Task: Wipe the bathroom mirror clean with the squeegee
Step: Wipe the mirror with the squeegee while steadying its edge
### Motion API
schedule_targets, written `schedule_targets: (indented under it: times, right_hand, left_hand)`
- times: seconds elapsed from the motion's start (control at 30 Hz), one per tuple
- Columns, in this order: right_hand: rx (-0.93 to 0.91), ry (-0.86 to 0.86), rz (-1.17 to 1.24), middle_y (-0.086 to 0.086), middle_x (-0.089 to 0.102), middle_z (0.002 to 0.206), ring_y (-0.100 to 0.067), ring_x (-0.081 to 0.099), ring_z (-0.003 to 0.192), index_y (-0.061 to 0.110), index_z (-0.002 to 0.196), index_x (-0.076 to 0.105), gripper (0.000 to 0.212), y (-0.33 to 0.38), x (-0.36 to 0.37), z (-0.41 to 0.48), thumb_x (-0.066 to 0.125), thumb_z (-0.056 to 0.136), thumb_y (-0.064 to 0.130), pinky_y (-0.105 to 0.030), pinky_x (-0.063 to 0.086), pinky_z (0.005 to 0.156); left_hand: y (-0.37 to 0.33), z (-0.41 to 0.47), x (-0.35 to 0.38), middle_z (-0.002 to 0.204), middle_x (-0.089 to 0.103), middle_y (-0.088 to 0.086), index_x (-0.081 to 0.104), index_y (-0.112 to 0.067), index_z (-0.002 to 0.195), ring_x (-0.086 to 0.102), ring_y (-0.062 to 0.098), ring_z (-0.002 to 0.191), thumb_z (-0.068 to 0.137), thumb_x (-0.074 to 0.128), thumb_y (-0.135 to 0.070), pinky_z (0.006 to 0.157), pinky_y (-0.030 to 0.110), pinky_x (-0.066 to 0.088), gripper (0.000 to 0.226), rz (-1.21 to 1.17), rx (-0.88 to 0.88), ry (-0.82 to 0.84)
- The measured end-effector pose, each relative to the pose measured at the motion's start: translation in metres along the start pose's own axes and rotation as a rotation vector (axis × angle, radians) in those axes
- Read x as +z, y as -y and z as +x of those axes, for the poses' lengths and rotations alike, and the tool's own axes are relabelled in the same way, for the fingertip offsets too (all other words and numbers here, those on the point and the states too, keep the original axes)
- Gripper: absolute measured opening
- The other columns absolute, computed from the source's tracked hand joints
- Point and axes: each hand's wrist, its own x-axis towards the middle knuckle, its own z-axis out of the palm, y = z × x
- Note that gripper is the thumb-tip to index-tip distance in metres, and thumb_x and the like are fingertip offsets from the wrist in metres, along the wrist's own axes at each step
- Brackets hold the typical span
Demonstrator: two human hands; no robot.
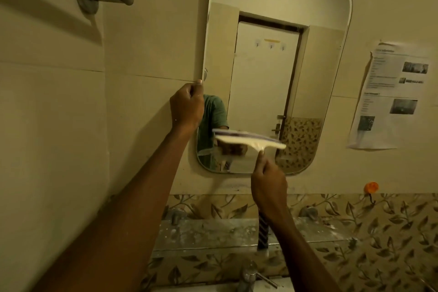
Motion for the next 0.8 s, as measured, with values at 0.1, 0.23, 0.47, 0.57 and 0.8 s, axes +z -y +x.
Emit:
schedule_targets:
  times: [0.1, 0.23, 0.47, 0.57, 0.8]
  right_hand:
    - [-0.065, -0.057, -0.012, 0.009, 0.042, 0.047, 0.001, 0.045, 0.038, 0.026, 0.058, 0.043, 0.049, 0.027, 0.003, 0.026, 0.03, 0.105, 0.034, -0.008, 0.035, 0.04]
    - [0.018, 0.036, -0.021, 0.006, 0.048, 0.049, 0.002, 0.049, 0.042, 0.028, 0.065, 0.048, 0.045, 0.01, 0.026, -0.012, 0.028, 0.103, 0.04, -0.01, 0.036, 0.037]
    - [0.003, 0.024, 0.009, 0.009, 0.042, 0.045, 0.003, 0.045, 0.038, 0.026, 0.061, 0.047, 0.046, 0.006, 0.025, -0.026, 0.032, 0.104, 0.035, -0.011, 0.031, 0.032]
    - [-0.052, -0.047, 0.025, 0.011, 0.041, 0.044, 0.008, 0.047, 0.041, 0.026, 0.056, 0.044, 0.05, 0.028, 0.012, 0.015, 0.032, 0.104, 0.035, -0.006, 0.031, 0.034]
    - [0.003, 0.098, -0.077, 0.006, 0.046, 0.048, -0.005, 0.04, 0.037, 0.025, 0.065, 0.05, 0.046, -0.033, 0.02, -0.038, 0.029, 0.103, 0.041, -0.016, 0.029, 0.034]
  left_hand:
    - [-0.002, 0.001, -0.001, 0.057, 0.049, -0.006, 0.054, -0.015, 0.069, 0.044, 0.005, 0.053, 0.1, 0.04, -0.036, 0.042, 0.008, 0.032, 0.04, -0.024, -0.019, 0.009]
    - [-0.003, 0.001, -0.003, 0.058, 0.048, -0.006, 0.054, -0.014, 0.066, 0.043, 0.004, 0.054, 0.1, 0.039, -0.036, 0.047, 0.007, 0.033, 0.044, -0.009, -0.007, 0.013]
    - [-0.004, 0.001, -0.002, 0.06, 0.049, -0.008, 0.059, -0.01, 0.075, 0.044, 0.003, 0.056, 0.1, 0.041, -0.035, 0.045, 0.009, 0.03, 0.039, -0.006, -0.018, 0.017]
    - [-0.005, 0.0, -0.002, 0.062, 0.051, -0.005, 0.061, -0.01, 0.078, 0.045, 0.005, 0.057, 0.1, 0.04, -0.036, 0.05, 0.018, 0.033, 0.04, -0.005, -0.026, 0.018]
    - [-0.003, -0.001, 0.002, 0.063, 0.051, -0.002, 0.057, -0.011, 0.076, 0.045, 0.008, 0.057, 0.1, 0.04, -0.036, 0.051, 0.023, 0.033, 0.039, 0.002, -0.017, 0.012]
